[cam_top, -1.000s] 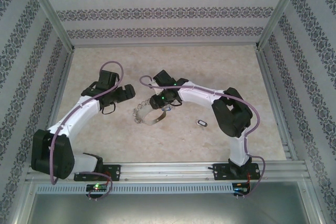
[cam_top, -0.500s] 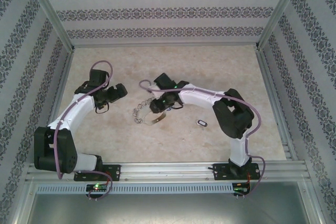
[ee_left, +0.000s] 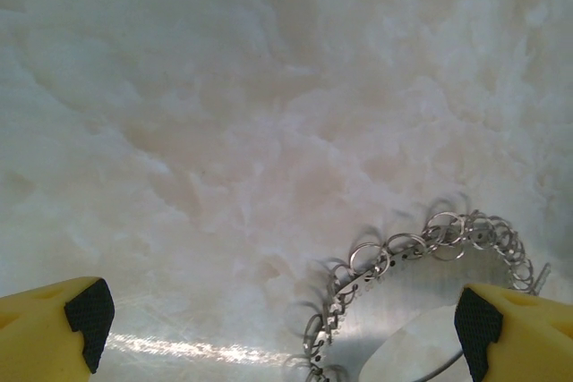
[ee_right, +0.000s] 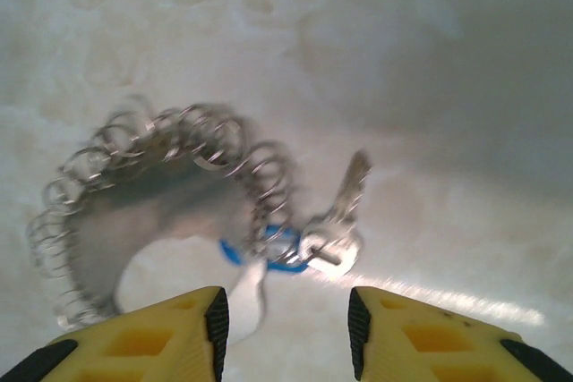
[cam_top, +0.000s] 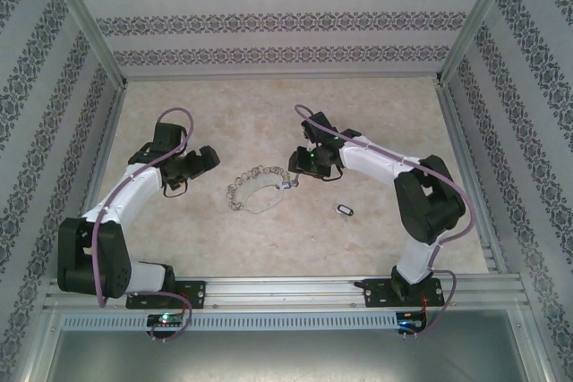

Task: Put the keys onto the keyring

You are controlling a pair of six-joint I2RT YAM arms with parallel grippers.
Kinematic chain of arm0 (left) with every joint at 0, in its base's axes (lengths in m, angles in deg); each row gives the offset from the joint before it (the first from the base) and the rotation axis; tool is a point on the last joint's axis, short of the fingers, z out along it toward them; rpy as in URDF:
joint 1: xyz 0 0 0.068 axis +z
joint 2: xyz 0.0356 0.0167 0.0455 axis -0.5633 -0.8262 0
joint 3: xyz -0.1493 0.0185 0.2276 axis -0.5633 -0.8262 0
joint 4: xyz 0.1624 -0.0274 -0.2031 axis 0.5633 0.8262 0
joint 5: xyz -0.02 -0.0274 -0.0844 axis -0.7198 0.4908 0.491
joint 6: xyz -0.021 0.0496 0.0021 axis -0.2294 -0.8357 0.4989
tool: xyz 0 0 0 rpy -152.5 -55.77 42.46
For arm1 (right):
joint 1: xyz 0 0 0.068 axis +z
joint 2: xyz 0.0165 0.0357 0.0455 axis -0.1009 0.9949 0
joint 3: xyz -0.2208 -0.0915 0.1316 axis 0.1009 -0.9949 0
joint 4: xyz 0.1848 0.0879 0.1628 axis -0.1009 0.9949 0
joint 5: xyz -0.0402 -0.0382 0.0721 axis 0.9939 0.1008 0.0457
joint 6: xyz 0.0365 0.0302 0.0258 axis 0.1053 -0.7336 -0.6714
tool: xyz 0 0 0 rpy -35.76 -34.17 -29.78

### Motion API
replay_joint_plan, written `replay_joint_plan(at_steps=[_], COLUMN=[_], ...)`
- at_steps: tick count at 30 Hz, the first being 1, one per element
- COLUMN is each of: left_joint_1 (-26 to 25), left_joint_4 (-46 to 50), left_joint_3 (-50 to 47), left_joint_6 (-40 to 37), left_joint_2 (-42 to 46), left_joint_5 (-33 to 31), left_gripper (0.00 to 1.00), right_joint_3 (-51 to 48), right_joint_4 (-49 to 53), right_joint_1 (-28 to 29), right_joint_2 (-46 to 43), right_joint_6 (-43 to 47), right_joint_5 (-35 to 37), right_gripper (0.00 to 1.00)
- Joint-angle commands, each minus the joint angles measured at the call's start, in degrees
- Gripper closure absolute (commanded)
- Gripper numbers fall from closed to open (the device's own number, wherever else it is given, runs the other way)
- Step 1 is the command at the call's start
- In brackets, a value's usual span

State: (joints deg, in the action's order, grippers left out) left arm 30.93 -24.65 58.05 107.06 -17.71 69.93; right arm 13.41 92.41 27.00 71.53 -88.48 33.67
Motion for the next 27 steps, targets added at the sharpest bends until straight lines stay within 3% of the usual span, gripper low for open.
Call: replay_joint_plan(at_steps=[1, 3, 5, 8, 10, 13, 21, 27], left_joint_1=[0.02, 0.02, 0.04, 0.03, 0.06, 0.02, 0.02, 0.02], left_joint_4=[-2.33, -2.21, -1.10, -0.57, -0.83, -1.25, -1.36, -1.98], left_joint_3=[-0.60, -0.52, -0.25, -1.43, -2.84, -3.91, -2.85, -3.38], left_joint_6=[1.37, 1.43, 1.14, 0.94, 1.27, 1.72, 1.44, 1.03], left_joint_2=[-1.19, -1.48, -1.14, 1.00, 2.42, 3.09, 1.64, 2.64], left_joint_5=[2.07, 2.77, 2.79, 2.34, 1.90, 1.14, 1.64, 2.02], left_gripper=[0.01, 0.01, 0.01, 0.01, 0.01, 0.01, 0.01, 0.01], right_joint_3=[1.38, 4.90, 8.65, 13.78, 15.99, 18.77, 23.42, 27.49], right_joint_4=[-5.96, -3.27, 3.39, 11.17, 13.48, 16.27, 20.52, 25.87], right_joint_1=[1.73, 0.89, -0.06, -1.47, -1.55, -1.17, -1.26, -0.29], right_joint_2=[-0.62, 2.15, 4.30, 7.20, 8.39, 10.32, 16.75, 22.26], right_joint_6=[0.77, 17.82, 31.89, 41.78, 48.21, 52.69, 54.66, 55.06], right_joint_5=[0.63, -2.20, 1.80, 5.67, 0.52, -6.24, -10.60, -7.53], right_gripper=[0.60, 0.63, 0.63, 0.63, 0.59, 0.59, 0.64, 0.72])
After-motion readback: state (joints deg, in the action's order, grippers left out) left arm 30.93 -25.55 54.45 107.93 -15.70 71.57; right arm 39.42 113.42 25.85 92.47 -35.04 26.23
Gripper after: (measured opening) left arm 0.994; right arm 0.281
